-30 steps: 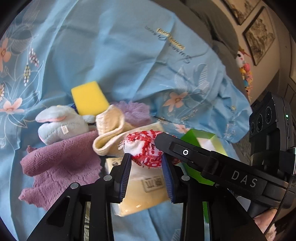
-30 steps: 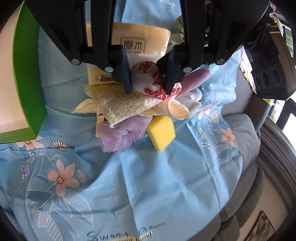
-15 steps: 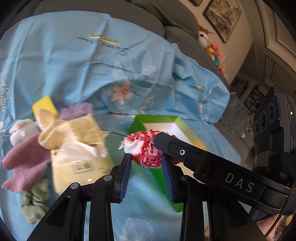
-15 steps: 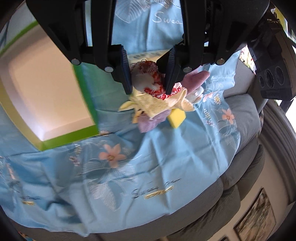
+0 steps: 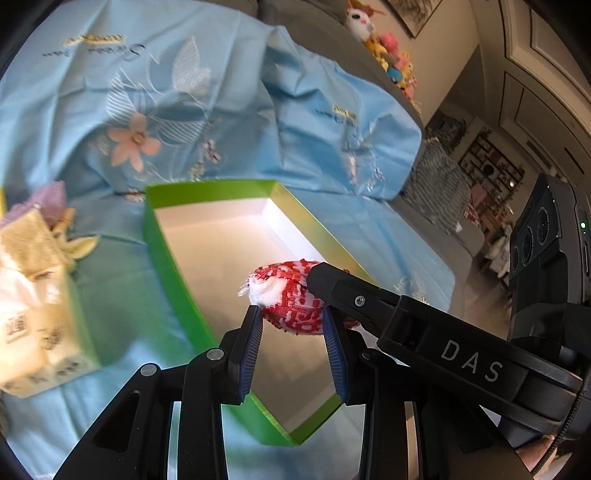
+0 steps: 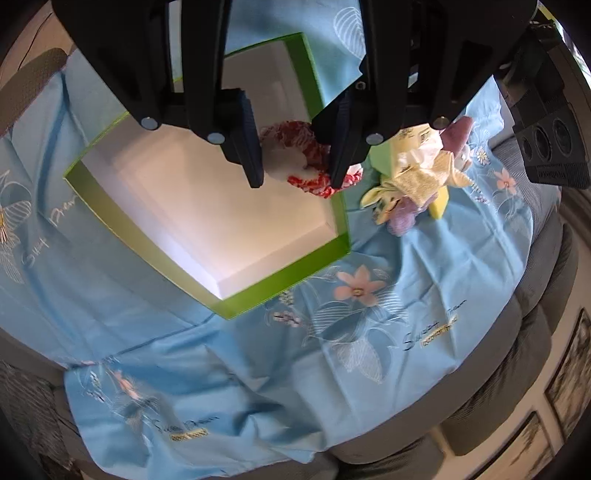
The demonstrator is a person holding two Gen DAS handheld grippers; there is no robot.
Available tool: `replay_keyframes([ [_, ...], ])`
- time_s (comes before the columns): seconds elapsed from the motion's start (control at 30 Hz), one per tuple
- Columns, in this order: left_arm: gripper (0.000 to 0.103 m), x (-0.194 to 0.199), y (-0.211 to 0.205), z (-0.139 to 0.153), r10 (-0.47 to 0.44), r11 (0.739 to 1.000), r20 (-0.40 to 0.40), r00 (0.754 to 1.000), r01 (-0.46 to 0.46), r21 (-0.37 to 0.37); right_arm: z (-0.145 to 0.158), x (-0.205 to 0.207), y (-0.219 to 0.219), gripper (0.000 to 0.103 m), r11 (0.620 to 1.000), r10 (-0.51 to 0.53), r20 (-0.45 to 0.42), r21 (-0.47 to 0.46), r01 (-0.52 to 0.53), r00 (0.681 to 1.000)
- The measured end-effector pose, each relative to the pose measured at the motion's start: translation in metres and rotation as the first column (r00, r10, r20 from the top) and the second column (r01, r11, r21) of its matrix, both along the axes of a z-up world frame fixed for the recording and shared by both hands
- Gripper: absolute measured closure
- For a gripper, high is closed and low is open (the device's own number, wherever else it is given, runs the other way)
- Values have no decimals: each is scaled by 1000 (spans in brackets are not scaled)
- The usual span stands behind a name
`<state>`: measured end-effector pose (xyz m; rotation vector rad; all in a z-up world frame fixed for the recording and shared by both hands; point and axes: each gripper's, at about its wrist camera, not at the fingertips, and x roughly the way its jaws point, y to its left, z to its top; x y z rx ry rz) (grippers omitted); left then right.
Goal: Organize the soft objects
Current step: 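Carry the ball with the right gripper into the green box and release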
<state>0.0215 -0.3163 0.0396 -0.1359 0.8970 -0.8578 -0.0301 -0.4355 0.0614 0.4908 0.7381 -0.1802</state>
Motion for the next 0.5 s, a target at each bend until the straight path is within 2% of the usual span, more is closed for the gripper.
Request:
replay_keyframes([
  [0.2, 68, -2, -22, -11, -21, 999, -16, 1000, 22, 37, -10, -2, -25, 64, 999, -31, -47, 30, 32, 998],
  [0.47, 68, -4, -29, -20, -22, 998, -46, 999, 24, 56, -22, -1, -39, 63, 996, -54, -91, 65, 60, 994],
  [0.5, 68, -5, -29, -20, -21, 998, -46, 999, 23, 56, -22, 0, -40, 60, 996, -56, -97, 67, 63, 994],
])
